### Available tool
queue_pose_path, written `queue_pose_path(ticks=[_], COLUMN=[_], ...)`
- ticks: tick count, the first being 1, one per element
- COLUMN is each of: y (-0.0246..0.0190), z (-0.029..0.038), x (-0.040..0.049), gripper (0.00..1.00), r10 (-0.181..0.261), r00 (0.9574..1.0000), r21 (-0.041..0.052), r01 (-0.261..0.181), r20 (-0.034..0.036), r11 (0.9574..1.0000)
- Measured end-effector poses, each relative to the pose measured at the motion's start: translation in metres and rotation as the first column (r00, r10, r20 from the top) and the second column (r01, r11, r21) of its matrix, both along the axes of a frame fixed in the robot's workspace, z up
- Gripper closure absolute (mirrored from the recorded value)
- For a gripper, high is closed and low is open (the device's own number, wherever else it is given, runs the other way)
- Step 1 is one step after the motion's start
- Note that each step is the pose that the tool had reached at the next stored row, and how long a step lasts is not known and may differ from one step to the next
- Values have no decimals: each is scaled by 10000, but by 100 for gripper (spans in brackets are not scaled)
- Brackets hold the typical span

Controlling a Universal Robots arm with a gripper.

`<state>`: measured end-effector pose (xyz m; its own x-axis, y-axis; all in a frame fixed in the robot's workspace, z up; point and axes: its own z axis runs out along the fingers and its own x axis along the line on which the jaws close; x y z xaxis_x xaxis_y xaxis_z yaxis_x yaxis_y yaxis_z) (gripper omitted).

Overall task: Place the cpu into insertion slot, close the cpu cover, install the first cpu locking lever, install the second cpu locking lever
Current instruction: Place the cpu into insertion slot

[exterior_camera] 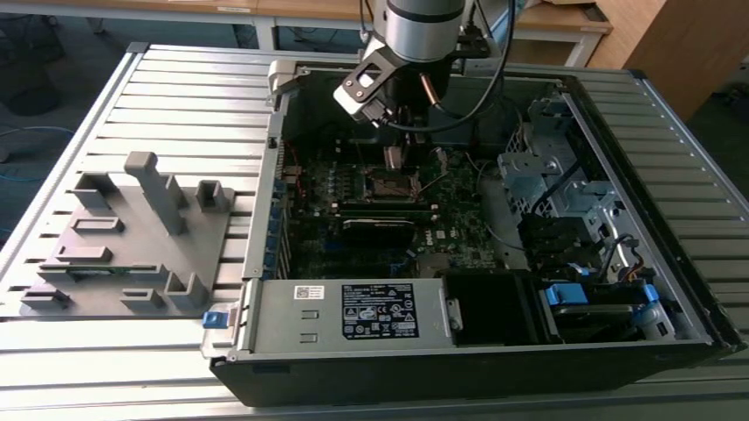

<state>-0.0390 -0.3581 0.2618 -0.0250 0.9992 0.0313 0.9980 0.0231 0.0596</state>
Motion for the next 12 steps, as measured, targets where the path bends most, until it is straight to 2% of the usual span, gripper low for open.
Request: queue_pose_path(ticks=[3,7,12], y=[0,0,19], z=[-38,-104,-146], x=[-9,-23,-41], gripper=[46,46,46], r10=[-1,0,1], r00=[10000,10000,9999], r21=[-1,1,-33], r01=[1,0,0], r20=[20,97,102], r11=[10000,10000,10000])
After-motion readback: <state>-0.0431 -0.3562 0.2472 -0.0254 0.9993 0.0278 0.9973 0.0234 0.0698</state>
